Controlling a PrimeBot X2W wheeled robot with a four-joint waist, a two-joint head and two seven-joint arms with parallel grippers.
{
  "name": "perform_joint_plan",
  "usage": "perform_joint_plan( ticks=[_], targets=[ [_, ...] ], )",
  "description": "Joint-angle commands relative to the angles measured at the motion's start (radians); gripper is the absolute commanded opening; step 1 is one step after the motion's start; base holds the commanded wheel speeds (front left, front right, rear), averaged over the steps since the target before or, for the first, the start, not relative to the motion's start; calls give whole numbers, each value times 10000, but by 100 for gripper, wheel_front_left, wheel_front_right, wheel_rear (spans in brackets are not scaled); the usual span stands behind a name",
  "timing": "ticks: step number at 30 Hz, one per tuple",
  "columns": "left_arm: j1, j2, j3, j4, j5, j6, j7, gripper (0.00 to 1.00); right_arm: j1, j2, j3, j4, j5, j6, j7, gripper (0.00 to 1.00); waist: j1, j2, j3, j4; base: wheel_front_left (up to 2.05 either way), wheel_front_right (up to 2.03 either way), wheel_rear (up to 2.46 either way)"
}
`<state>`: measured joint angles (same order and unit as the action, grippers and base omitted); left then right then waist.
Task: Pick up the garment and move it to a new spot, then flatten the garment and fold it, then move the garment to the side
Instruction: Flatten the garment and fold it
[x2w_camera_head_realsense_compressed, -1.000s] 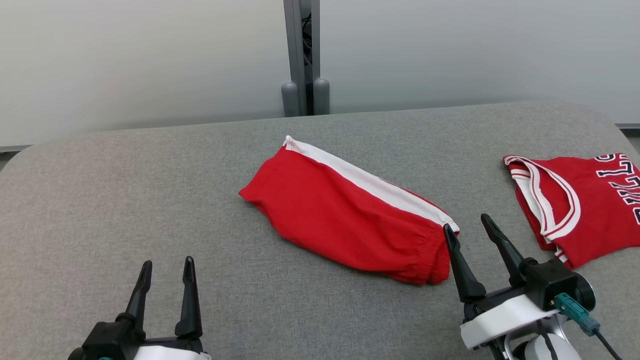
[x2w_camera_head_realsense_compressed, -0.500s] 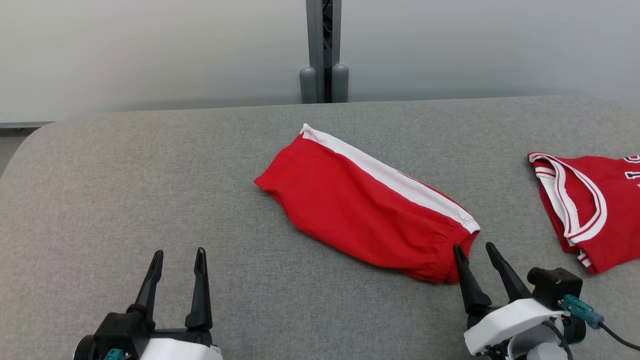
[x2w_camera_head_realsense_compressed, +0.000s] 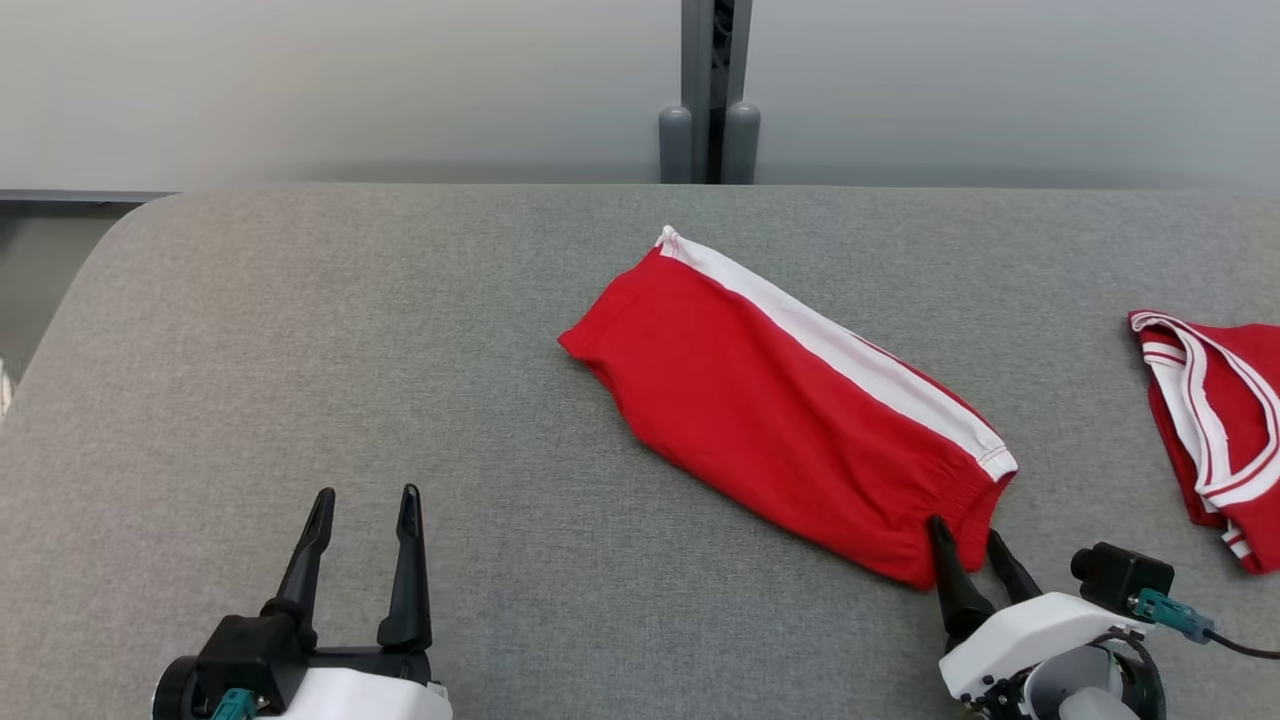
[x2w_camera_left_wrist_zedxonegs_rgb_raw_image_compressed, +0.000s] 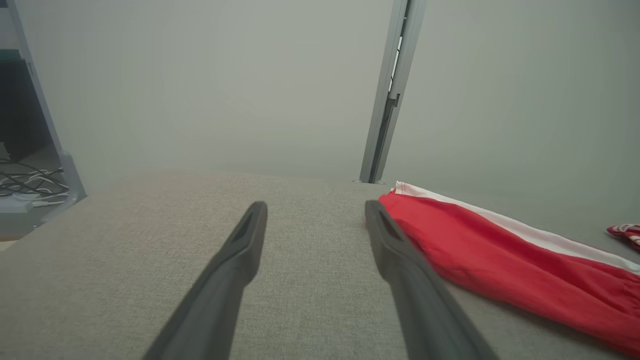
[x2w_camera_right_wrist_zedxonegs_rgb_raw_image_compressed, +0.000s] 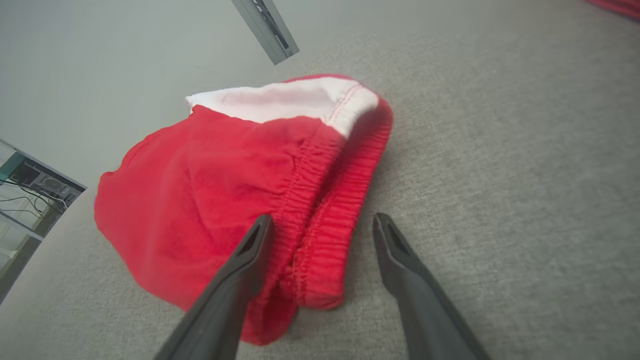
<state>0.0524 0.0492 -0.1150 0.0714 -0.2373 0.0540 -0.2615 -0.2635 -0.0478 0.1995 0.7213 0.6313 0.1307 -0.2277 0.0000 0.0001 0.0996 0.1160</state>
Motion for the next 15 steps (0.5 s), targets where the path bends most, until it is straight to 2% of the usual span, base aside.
perform_joint_plan(
  ticks=[1, 14, 15],
  targets=[
    [-195, 34, 3, -37, 62, -5, -25, 100, -180, -65, 13, 248, 183, 2, 50, 100, 0, -1, 42, 87, 0, 0, 0],
    [-259, 32, -73, -47, 21, 58, -25, 100, -1197, 15, 1122, 1701, 1698, 12, 47, 100, 0, -1, 192, 439, 0, 0, 0],
    [-268, 32, -85, -42, 19, 57, -25, 100, -1277, 15, 1224, 1773, 1773, 12, 43, 85, 0, -1, 196, 457, 0, 0, 0]
  ],
)
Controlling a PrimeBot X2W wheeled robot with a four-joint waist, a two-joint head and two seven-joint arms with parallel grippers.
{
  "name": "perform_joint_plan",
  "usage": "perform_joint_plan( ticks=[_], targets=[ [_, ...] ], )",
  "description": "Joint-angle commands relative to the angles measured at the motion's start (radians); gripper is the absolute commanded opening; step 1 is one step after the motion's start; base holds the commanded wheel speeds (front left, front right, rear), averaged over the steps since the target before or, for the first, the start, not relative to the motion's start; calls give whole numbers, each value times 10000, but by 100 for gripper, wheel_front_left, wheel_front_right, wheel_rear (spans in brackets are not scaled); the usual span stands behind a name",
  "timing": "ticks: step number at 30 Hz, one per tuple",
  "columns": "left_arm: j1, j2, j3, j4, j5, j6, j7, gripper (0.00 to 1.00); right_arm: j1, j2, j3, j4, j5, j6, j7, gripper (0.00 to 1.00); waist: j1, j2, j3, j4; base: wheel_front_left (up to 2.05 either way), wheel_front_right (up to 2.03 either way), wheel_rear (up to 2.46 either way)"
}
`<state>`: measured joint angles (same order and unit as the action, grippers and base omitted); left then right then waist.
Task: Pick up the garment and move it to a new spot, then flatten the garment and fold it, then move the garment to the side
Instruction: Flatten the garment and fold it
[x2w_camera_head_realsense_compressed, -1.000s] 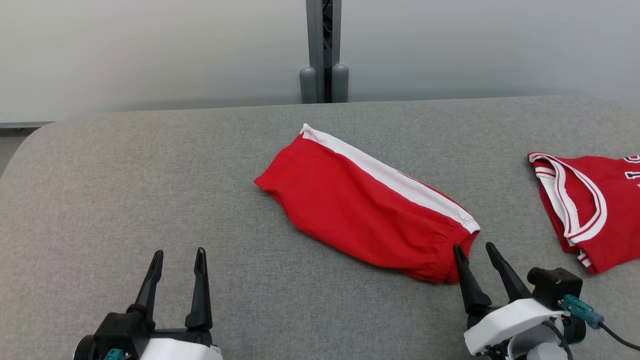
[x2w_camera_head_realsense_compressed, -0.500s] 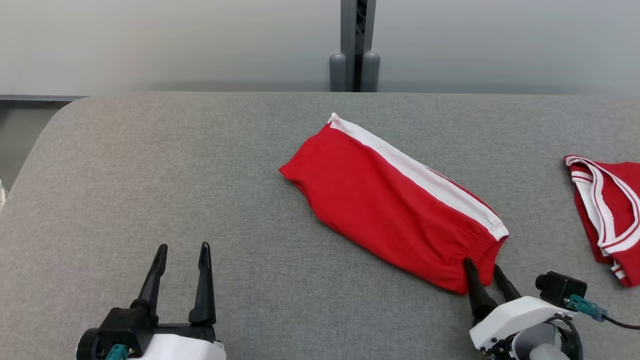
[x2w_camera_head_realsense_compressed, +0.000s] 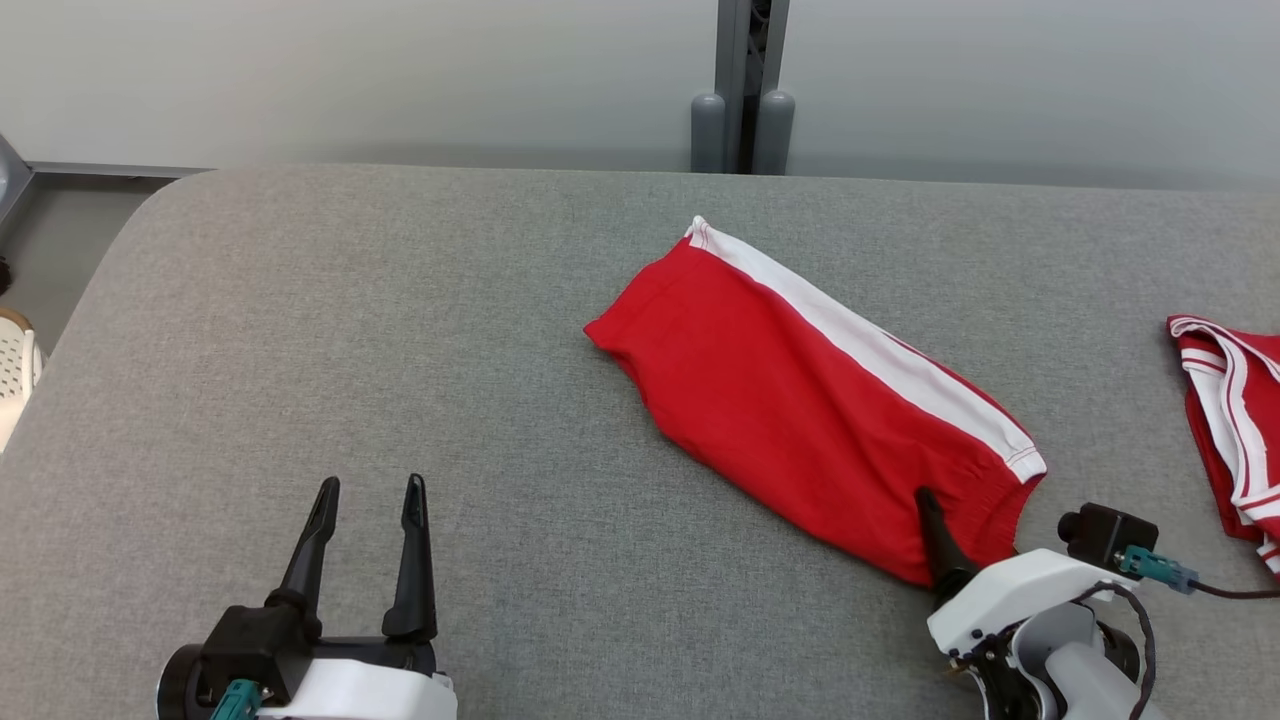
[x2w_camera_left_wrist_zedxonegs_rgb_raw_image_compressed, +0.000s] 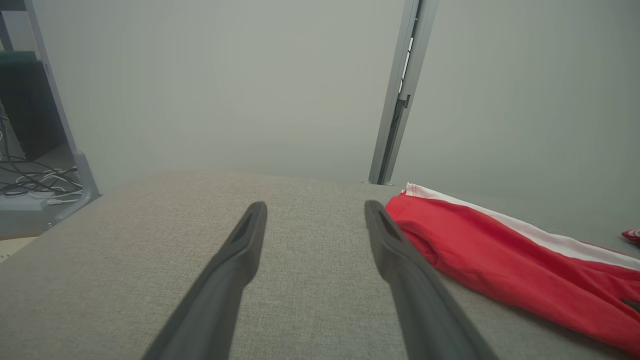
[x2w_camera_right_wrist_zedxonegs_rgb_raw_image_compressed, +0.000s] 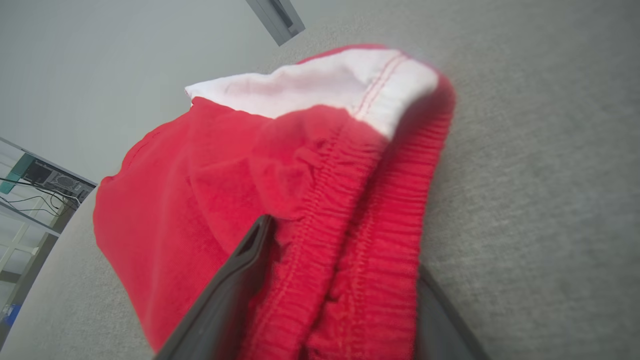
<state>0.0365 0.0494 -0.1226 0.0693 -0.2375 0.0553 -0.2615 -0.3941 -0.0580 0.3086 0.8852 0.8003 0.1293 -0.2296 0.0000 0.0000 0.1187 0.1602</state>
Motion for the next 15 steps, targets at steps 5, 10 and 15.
perform_joint_plan(
  ticks=[5, 10, 15],
  targets=[
    [-113, 30, -12, 3, 22, 72, -25, 100, -204, 113, 455, 494, 327, 26, -44, 0, 0, 0, -10, 55, 0, 0, 0],
    [-119, 30, -19, -4, -9, 94, -26, 100, -441, 81, 508, 804, 183, 26, -207, 0, 0, 0, 22, 7, 0, 0, 0],
    [-206, 32, -109, 24, -39, 87, -26, 100, -844, -35, 411, 1089, -208, 24, -272, 0, 0, 0, 100, -22, 0, 0, 0]
  ],
)
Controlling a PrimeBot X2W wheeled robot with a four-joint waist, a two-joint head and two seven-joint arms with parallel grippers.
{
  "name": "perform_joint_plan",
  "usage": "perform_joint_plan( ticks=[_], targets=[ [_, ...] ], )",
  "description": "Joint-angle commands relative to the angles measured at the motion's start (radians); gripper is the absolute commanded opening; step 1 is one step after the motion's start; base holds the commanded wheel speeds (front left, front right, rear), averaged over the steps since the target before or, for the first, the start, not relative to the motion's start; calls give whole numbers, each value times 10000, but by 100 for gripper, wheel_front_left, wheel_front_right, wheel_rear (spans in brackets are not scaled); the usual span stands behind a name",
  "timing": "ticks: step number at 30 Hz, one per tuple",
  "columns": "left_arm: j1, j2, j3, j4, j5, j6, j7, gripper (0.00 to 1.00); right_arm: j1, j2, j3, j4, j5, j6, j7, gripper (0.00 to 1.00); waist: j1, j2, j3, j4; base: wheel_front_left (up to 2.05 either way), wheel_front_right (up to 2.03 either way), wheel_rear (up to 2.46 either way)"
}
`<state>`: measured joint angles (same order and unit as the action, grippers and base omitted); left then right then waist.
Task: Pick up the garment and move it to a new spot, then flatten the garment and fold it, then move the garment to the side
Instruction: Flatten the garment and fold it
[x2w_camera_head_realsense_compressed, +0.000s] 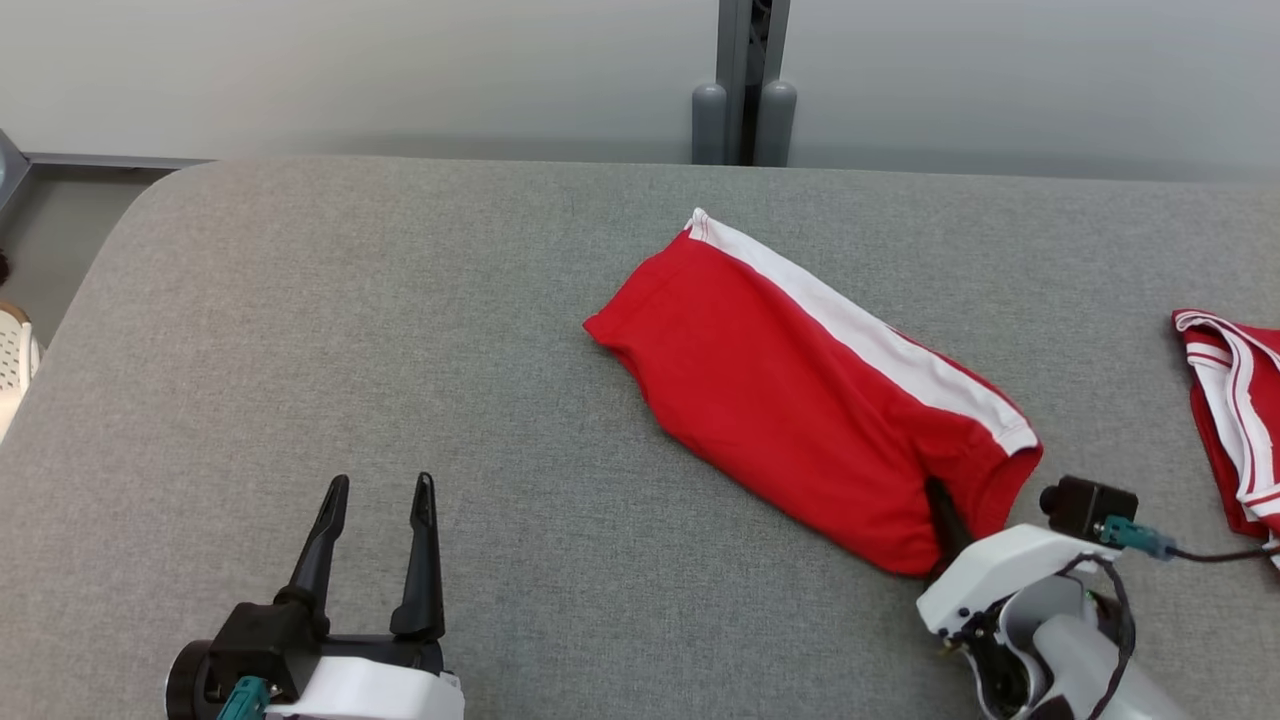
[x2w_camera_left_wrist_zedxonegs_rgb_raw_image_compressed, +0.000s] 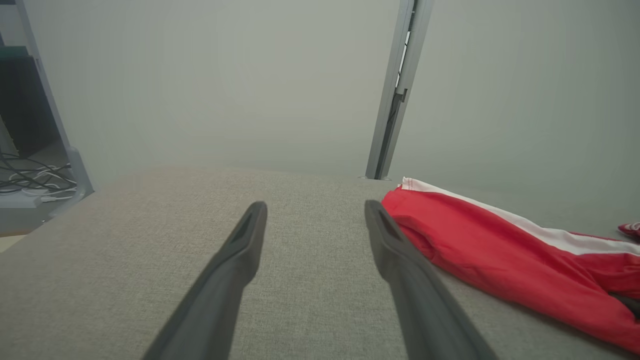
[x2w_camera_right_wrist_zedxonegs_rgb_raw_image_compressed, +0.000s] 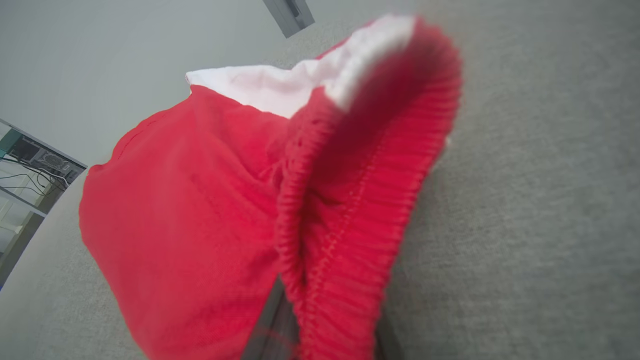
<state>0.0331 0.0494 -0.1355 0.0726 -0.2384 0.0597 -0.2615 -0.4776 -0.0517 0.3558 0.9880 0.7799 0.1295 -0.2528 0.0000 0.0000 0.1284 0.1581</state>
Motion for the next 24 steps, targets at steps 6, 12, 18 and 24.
perform_joint_plan(
  ticks=[6, 12, 18, 24],
  targets=[
    [-325, 28, -174, 32, -53, 12, -26, 100, -807, -757, 253, 203, -538, 21, 497, 0, 0, 0, 218, 115, 0, 0, 0],
    [-551, 31, -134, 23, -115, 68, -26, 100, -1640, -1834, 972, -136, -835, 21, 1805, 0, 0, 0, 536, 377, 0, 0, 0],
    [-786, 31, -190, 82, -212, -12, -24, 100, -2386, -3216, 2097, -873, -910, 16, 3109, 0, 0, 0, 898, 732, 0, 0, 0],
    [-954, 31, -367, 61, -326, 7, -24, 100, -3128, -4489, 3034, -1293, -576, 13, 4086, 0, 0, 0, 1228, 1039, 0, 0, 0]
  ],
)
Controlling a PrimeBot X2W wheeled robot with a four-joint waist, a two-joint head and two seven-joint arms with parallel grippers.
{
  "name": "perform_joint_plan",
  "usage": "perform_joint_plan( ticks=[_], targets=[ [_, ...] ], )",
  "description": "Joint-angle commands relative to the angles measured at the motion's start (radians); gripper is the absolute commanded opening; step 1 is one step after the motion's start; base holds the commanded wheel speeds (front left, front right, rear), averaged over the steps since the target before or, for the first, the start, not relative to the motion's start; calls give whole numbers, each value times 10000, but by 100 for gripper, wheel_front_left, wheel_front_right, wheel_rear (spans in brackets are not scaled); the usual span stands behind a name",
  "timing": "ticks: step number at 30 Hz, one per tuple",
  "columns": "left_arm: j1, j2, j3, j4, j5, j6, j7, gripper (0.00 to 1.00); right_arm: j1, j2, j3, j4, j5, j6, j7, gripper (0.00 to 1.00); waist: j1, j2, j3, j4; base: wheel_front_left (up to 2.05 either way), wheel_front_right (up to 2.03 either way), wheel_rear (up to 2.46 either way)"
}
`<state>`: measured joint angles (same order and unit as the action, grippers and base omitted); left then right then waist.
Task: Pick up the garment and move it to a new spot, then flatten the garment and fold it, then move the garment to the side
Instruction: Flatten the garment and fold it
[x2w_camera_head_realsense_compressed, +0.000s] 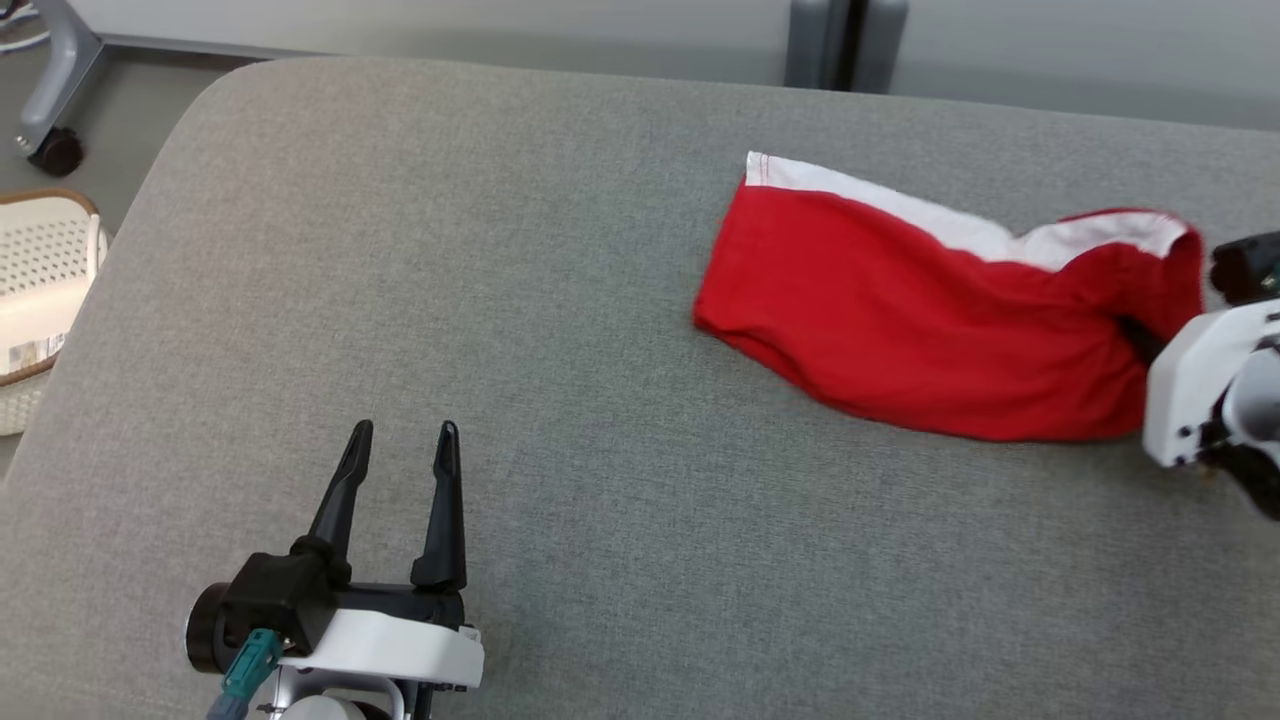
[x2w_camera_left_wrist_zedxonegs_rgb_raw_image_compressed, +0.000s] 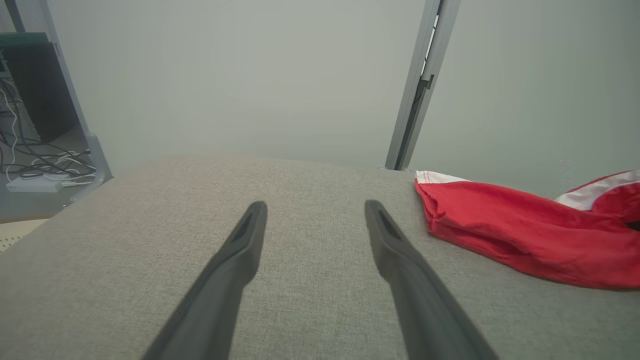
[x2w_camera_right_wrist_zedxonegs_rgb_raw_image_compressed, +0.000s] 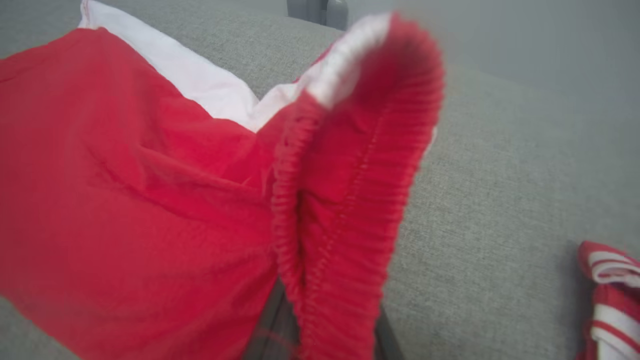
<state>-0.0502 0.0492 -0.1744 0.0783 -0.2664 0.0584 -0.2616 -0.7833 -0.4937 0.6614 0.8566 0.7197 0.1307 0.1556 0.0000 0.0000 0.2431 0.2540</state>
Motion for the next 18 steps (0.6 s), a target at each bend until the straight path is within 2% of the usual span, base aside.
perform_joint_plan(
  ticks=[1, 7, 18],
  targets=[
    [-159, 33, -19, 6, -60, 20, -22, 100, -214, -248, 126, 49, -44, 2, 61, 0, 0, 0, 128, 127, 0, 0, 0],
    [-322, 33, -148, 28, -79, 81, -22, 100, -1139, -883, 524, 635, -279, 2, -3, 0, 0, 0, 295, 323, 0, 0, 0],
    [-433, 35, -323, 90, -88, 151, -24, 100, -1507, -491, 1162, 1640, -137, 2, -276, 0, 0, 0, 273, 361, 0, 0, 0]
  ],
)
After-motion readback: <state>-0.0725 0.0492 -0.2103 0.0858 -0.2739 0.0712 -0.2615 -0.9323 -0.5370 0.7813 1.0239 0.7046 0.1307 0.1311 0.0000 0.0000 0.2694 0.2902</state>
